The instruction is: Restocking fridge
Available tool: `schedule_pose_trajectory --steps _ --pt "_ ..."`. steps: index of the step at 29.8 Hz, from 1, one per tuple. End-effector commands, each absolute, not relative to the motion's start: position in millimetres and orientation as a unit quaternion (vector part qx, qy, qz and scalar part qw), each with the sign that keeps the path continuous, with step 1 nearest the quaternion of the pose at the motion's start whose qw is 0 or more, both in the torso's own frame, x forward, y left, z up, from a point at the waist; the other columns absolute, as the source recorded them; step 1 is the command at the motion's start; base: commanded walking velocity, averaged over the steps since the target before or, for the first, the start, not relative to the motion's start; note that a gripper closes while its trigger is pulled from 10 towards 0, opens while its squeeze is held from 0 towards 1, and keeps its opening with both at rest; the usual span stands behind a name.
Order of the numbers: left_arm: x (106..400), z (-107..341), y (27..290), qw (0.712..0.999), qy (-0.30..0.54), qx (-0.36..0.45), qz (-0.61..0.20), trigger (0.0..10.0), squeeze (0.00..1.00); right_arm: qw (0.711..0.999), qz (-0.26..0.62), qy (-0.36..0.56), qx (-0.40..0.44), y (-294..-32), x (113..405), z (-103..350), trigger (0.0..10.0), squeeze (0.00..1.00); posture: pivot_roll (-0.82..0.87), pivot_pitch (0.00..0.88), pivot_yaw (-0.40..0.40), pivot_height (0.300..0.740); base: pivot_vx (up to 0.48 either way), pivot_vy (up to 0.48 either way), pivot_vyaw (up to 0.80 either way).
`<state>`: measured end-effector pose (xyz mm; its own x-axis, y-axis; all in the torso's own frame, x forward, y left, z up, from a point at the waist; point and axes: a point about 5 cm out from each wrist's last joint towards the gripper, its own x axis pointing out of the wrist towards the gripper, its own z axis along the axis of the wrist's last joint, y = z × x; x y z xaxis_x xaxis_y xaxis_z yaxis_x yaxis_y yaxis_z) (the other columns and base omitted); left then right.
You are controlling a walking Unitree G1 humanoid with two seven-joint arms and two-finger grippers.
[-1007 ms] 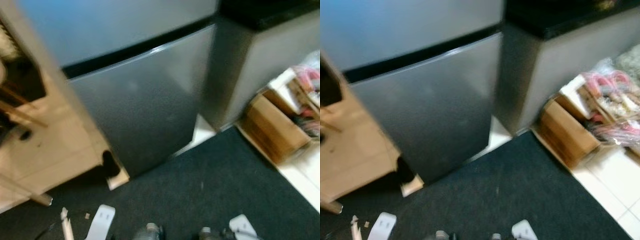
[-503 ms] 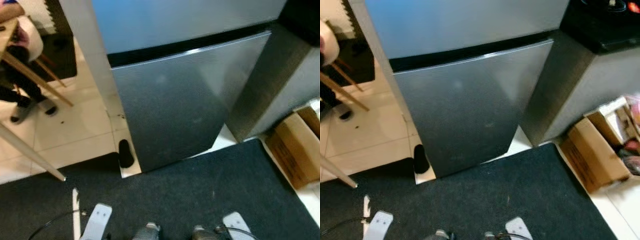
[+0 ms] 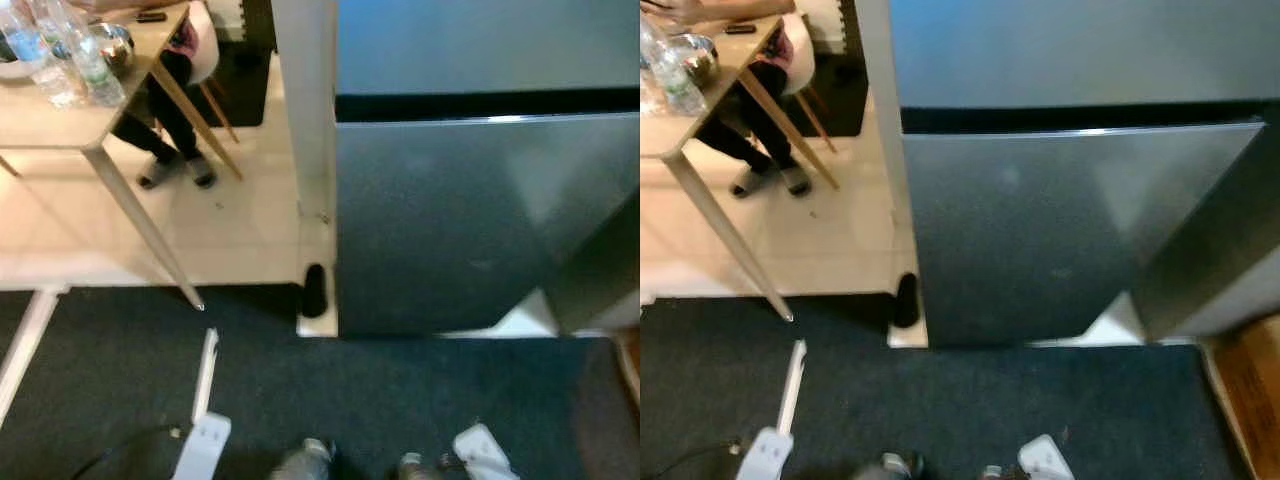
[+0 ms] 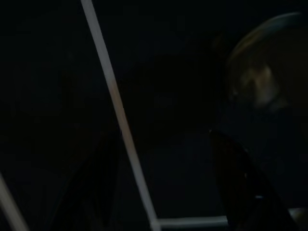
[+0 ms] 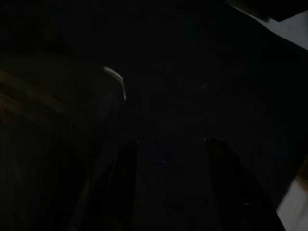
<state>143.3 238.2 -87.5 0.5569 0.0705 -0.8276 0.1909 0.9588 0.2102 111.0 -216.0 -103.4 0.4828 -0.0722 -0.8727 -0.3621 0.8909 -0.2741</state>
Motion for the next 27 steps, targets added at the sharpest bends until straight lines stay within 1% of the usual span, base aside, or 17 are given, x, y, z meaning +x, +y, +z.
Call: schedule_pose_trajectory --steps 1,27 --pt "128.9 -92.7 239.2 0.860 0.489 0.138 -0.034 10.0 0.00 0.835 0.097 0.498 -0.212 -209.5 112.4 -104.1 10.0 0.00 -0.05 0.193 -0.005 0.740 0.000 0.000 0.80" --pt "126.4 -94.0 237.5 0.859 0.492 0.136 -0.034 10.0 0.00 0.835 0.099 0.498 -0.210 -209.2 110.8 -104.4 10.0 0.00 -0.05 0.214 -0.012 0.740 0.000 0.000 0.80"
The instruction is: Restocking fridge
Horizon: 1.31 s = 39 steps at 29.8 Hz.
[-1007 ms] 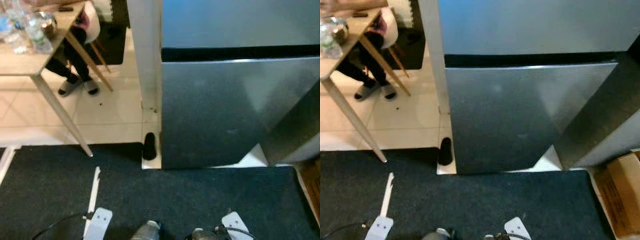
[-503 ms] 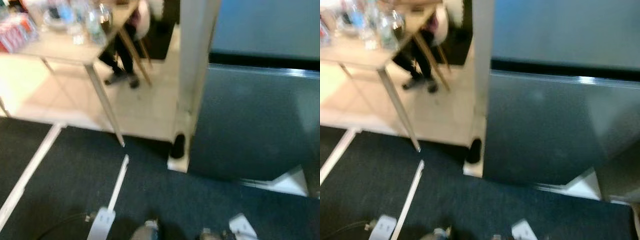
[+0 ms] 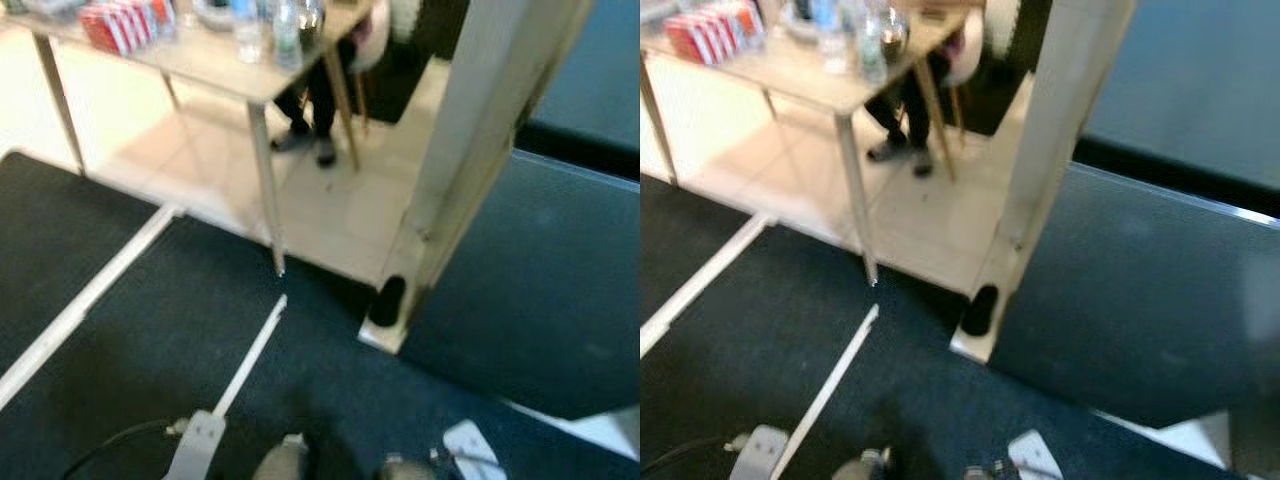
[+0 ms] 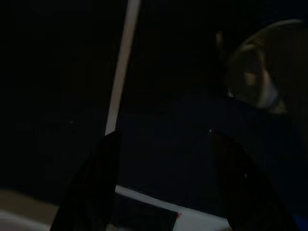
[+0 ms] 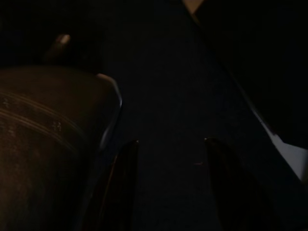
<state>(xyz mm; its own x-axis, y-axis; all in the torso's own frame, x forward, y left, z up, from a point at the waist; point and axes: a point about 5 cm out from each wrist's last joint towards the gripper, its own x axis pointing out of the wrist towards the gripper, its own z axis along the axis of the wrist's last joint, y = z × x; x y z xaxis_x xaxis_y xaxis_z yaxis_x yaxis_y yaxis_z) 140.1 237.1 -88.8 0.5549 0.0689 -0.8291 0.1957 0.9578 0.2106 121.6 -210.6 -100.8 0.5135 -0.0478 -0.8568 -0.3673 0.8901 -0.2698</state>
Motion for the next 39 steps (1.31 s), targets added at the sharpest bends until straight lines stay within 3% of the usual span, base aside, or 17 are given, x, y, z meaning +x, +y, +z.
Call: schedule_pose_trajectory --steps 1,39 --pt "126.4 -94.0 237.5 0.859 0.492 0.136 -0.034 10.0 0.00 0.835 0.099 0.498 -0.210 -209.2 110.8 -104.4 10.0 0.00 -0.05 0.214 -0.012 0.740 0.000 0.000 0.80" --pt "122.1 -96.2 236.4 0.855 0.502 0.131 -0.025 10.0 0.00 0.836 0.099 0.497 -0.212 -210.1 112.0 -103.9 10.0 0.00 -0.06 0.208 -0.018 0.740 0.000 0.000 0.80"
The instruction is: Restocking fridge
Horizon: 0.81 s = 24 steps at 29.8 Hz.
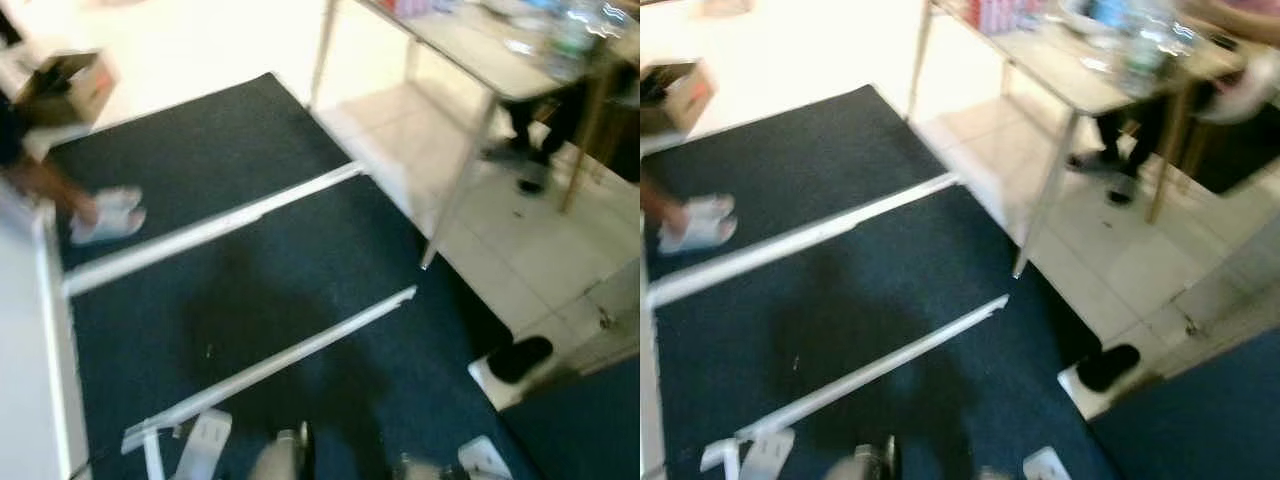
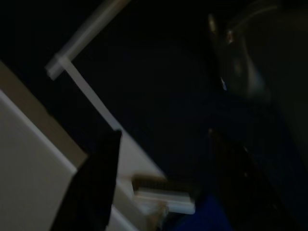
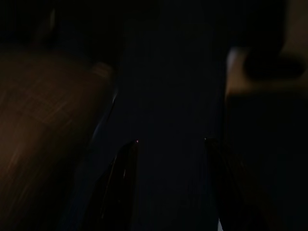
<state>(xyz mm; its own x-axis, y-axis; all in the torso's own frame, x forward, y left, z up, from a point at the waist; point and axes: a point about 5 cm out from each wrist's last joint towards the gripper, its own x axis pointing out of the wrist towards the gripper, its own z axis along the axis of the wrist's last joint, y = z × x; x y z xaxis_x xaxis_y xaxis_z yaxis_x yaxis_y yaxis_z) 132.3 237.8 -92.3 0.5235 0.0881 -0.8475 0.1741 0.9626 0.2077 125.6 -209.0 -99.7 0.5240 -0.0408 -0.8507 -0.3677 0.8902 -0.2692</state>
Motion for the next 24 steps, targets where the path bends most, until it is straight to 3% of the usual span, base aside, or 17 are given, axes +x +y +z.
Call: schedule_pose_trajectory --steps 1,7,9,13,16,24 --pt "123 -96 236 0.856 0.500 0.129 -0.022 10.0 0.00 0.837 0.099 0.495 -0.212 -210 113 -103 10.0 0.00 -0.06 0.207 -0.018 0.740 0.000 0.000 0.80" --pt "137 -90 238 0.877 0.468 0.111 0.001 10.0 0.00 0.861 0.096 0.455 -0.206 -208 133 -96 10.0 0.00 -0.05 0.202 -0.020 0.740 0.000 0.000 0.75" --pt "152 -83 240 0.894 0.439 0.092 0.012 10.0 0.00 0.890 0.086 0.413 -0.171 -203 153 -87 10.0 0.00 -0.06 0.198 -0.020 0.740 0.000 0.000 0.00" --pt "169 -74 240 0.911 0.406 0.072 0.013 10.0 0.00 0.913 0.075 0.377 -0.138 -200 169 -79 10.0 0.00 -0.06 0.196 -0.020 0.740 0.000 0.000 0.00" --pt "201 -57 232 0.937 0.344 0.054 -0.009 10.0 0.00 0.932 0.076 0.333 -0.119 -191 188 -68 10.0 0.00 -0.05 0.187 -0.019 0.740 0.000 0.000 0.00" --pt "221 -42 211 0.958 0.279 0.054 -0.027 10.0 0.00 0.940 0.088 0.312 -0.107 -180 192 -65 10.0 0.00 -0.06 0.182 -0.019 0.740 0.000 0.000 0.00"
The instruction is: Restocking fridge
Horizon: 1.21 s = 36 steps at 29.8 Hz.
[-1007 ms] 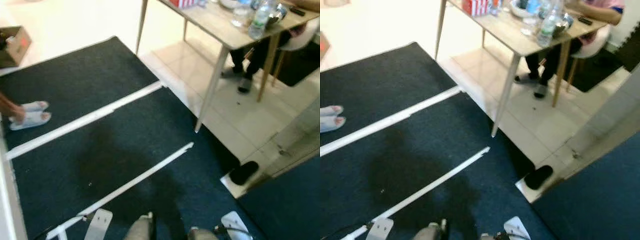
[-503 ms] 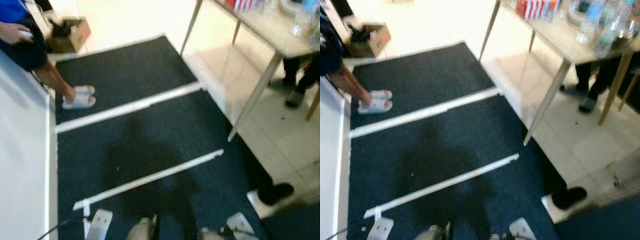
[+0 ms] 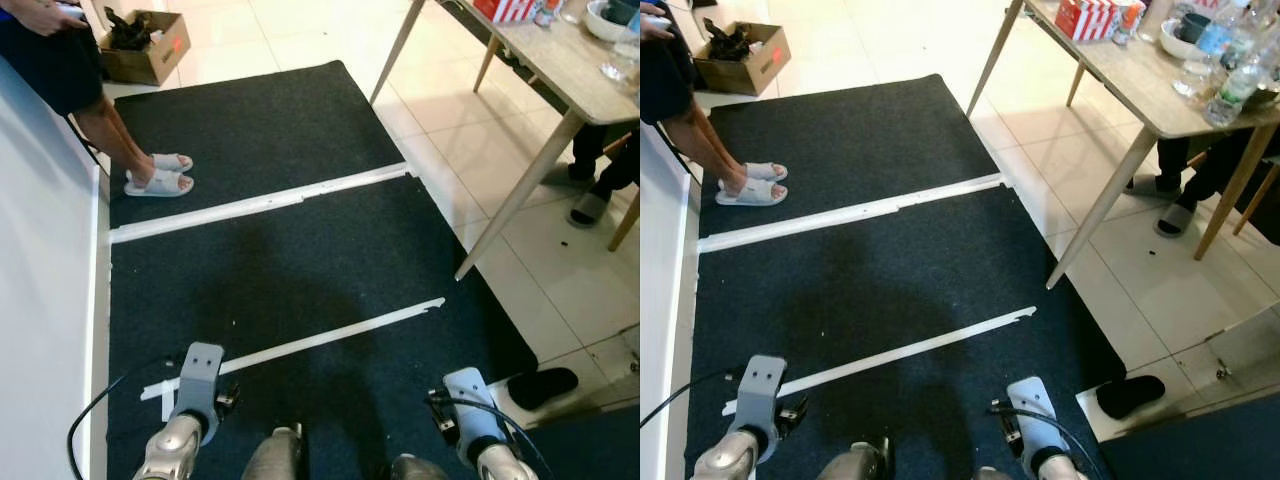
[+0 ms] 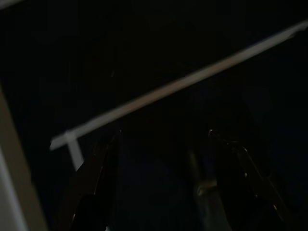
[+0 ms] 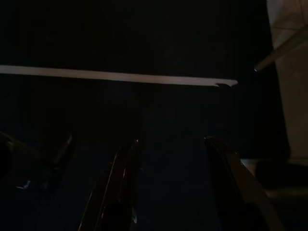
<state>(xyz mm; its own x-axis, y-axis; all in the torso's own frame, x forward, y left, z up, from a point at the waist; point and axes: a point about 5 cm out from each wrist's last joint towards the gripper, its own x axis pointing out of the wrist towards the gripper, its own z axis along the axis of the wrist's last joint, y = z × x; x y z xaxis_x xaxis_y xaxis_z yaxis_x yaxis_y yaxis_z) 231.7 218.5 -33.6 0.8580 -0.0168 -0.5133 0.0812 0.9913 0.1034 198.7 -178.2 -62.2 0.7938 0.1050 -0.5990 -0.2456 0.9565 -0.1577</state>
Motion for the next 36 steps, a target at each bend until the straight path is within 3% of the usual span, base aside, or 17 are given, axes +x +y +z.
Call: schedule_pose_trajectory --steps 1,10,36 --pt "221.9 -42.0 209.1 0.960 0.275 0.054 -0.027 10.0 0.00 0.940 0.089 0.312 -0.104 -179.6 190.9 -65.5 10.0 0.00 -0.06 0.182 -0.019 0.740 0.000 0.000 0.00" --pt "226.3 -37.5 205.4 0.965 0.257 0.055 -0.020 10.0 0.00 0.945 0.074 0.307 -0.084 -182.2 186.3 -65.8 10.0 0.00 -0.06 0.188 -0.017 0.740 0.074 0.000 0.00" --pt "226.5 -37.0 208.8 0.963 0.262 0.060 -0.015 10.0 0.00 0.946 0.066 0.308 -0.080 -185.1 185.4 -65.9 10.0 0.00 -0.06 0.193 -0.014 0.740 0.480 0.000 0.00"
